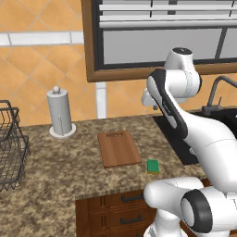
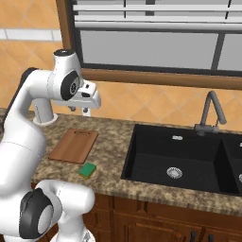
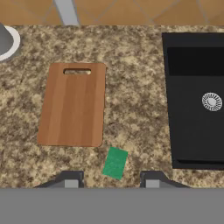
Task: Pick up the sponge from the counter and clean the cutting board by briefly scrubbing or pressing down on the cutting board. Once finished, release the sponge.
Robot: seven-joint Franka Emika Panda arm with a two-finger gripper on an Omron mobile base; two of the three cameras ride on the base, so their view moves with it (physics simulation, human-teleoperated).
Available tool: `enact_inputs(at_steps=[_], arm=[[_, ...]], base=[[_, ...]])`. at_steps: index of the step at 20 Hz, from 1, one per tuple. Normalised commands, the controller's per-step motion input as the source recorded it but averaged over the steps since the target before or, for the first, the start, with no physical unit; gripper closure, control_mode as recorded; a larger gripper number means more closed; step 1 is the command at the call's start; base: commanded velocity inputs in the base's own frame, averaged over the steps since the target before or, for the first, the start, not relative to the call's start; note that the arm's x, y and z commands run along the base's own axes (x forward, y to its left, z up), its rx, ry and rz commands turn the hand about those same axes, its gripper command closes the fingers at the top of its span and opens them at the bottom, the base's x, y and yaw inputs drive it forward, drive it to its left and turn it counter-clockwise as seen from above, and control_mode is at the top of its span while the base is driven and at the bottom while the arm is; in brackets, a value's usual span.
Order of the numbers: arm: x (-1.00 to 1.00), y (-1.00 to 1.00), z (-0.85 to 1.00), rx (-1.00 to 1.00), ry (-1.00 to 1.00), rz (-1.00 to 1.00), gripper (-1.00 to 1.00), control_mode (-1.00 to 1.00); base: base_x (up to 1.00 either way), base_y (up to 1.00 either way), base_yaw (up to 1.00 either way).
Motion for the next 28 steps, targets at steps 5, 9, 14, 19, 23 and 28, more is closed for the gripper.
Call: enact_inputs(at_steps=[5, 9, 14, 19, 23, 28], arm=[[0.01, 0.08, -0.24, -0.02, 0.00, -0.01, -1.00, -1.00], [0.05, 0.06, -0.72, -0.11, 0.19, -0.07, -1.00, -1.00], [0.25, 0.01, -0.89, -0.03, 0.33, -0.07, -1.00, -1.00], [0.15, -0.02, -0.97, 0.04, 0.21, -0.01, -1.00, -1.00], [0.01, 0.00, -0.79, 0.09, 0.03, 0.00, -1.00, -1.00], [-0.09, -0.02, -0.31, 0.04, 0.06, -0.01, -1.00, -1.00]], base=[[0.00, 0.00, 0.00], [0.00, 0.00, 0.00], [0.00, 0.00, 0.00], [0.00, 0.00, 0.00], [0.00, 0.00, 0.00], [0.00, 0.00, 0.00]])
